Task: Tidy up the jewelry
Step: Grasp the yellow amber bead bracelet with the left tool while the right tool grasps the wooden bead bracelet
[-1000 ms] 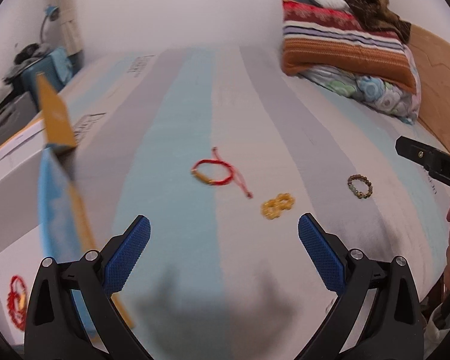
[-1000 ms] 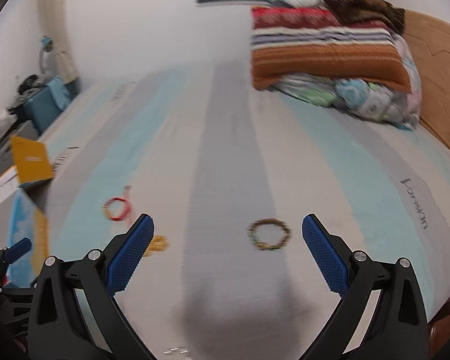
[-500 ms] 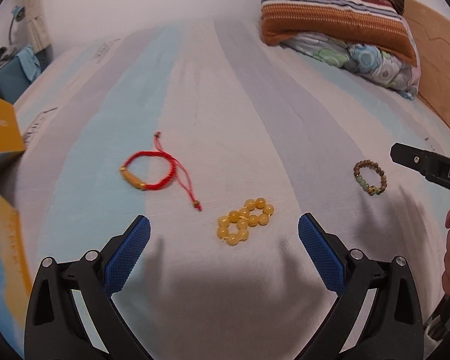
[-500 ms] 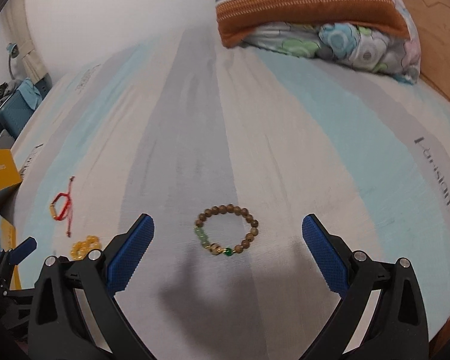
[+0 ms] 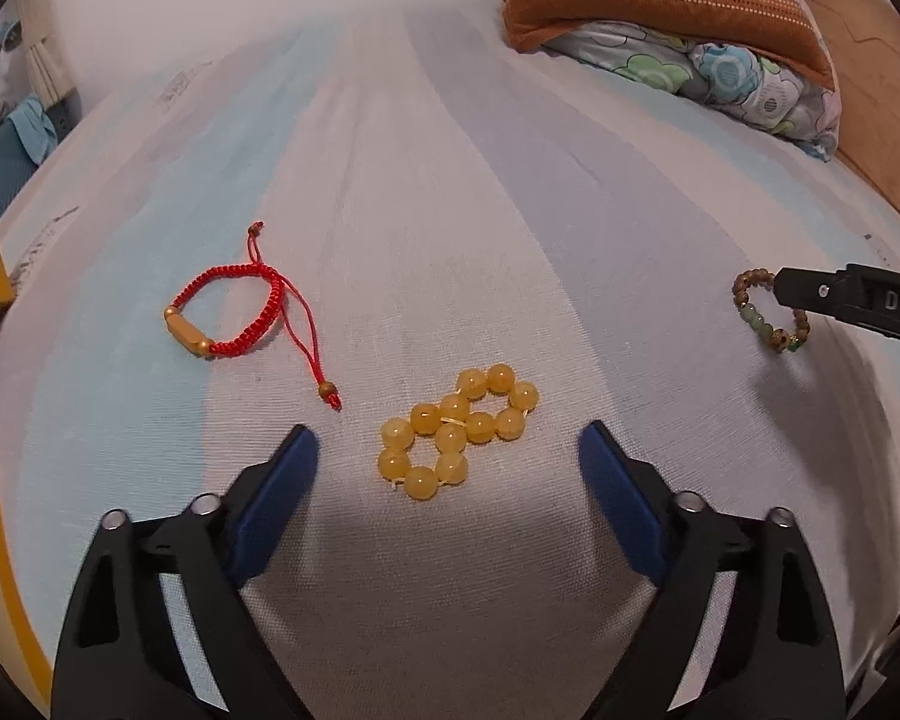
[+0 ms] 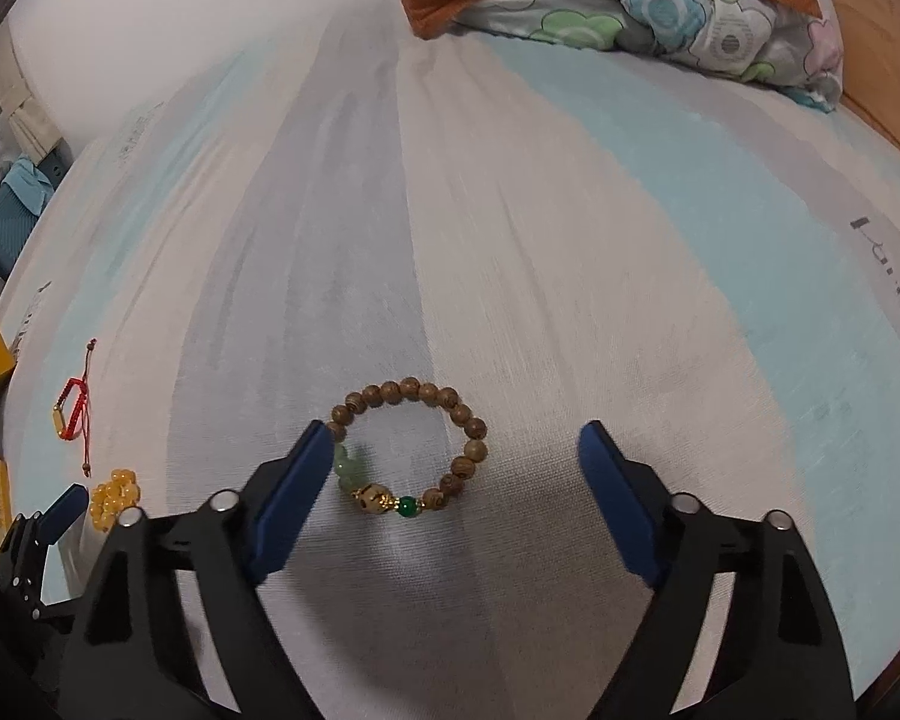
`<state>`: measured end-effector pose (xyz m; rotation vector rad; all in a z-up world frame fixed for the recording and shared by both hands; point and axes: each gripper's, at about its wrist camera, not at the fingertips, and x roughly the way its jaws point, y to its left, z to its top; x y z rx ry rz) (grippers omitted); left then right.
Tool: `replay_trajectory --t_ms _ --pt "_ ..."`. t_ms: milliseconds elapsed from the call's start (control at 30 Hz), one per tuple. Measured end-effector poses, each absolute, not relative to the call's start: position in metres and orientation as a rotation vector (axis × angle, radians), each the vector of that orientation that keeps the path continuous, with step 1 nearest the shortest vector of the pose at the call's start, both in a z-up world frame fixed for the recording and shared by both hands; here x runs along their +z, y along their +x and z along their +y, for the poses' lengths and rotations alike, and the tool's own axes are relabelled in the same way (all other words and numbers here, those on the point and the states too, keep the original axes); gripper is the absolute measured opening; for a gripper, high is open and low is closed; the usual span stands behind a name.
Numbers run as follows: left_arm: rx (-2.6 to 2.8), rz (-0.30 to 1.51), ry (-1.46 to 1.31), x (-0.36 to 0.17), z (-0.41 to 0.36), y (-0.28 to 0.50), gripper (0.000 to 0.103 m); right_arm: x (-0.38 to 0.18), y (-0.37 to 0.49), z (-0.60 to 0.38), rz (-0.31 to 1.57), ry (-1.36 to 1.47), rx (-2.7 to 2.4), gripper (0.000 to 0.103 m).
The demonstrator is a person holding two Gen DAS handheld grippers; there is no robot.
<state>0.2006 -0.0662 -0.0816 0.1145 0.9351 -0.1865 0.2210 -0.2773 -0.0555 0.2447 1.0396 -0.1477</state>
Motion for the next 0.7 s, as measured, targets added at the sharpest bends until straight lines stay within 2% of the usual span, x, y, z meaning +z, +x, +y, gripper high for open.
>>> replay_trajectory --t_ms 67,167,233,333,400,433,500,700 --pt "-0.188 0.936 0.116 -0.081 -0.066 0.200 0.073 -0.060 0.223 -0.278 1.054 0.248 -0.169 0.062" --pt "-0.175 0.935 0.100 -0.080 -0.063 0.200 0.063 -0.065 0.225 -0.275 1.079 0.216 -0.196 0.049" --pt "-0.166 0.935 0.100 -0.079 -0.066 0.201 0.052 -0.065 0.223 -0.273 1.079 0.205 -0.206 0.044" --pt "-0.162 0.936 0.100 -0.078 -0.065 0.201 0.041 -0.065 0.220 -0.271 1.078 0.202 -0.217 0.031" --pt "-0.161 0.936 0.104 -0.077 -0.064 0.200 0.037 -0.065 0.219 -0.270 1.078 0.201 -0.220 0.025" --pt "-0.161 0.936 0.103 -0.077 -0.064 0.200 0.029 -0.065 0.218 -0.268 1.077 0.197 -0.220 0.022" --pt "-0.176 0.938 0.102 -0.076 -0.064 0.199 0.021 -0.064 0.217 -0.267 1.075 0.193 -0.222 0.018" --pt "-0.194 0.934 0.117 -0.073 -0.066 0.194 0.019 -0.061 0.216 -0.268 1.060 0.199 -0.215 0.009"
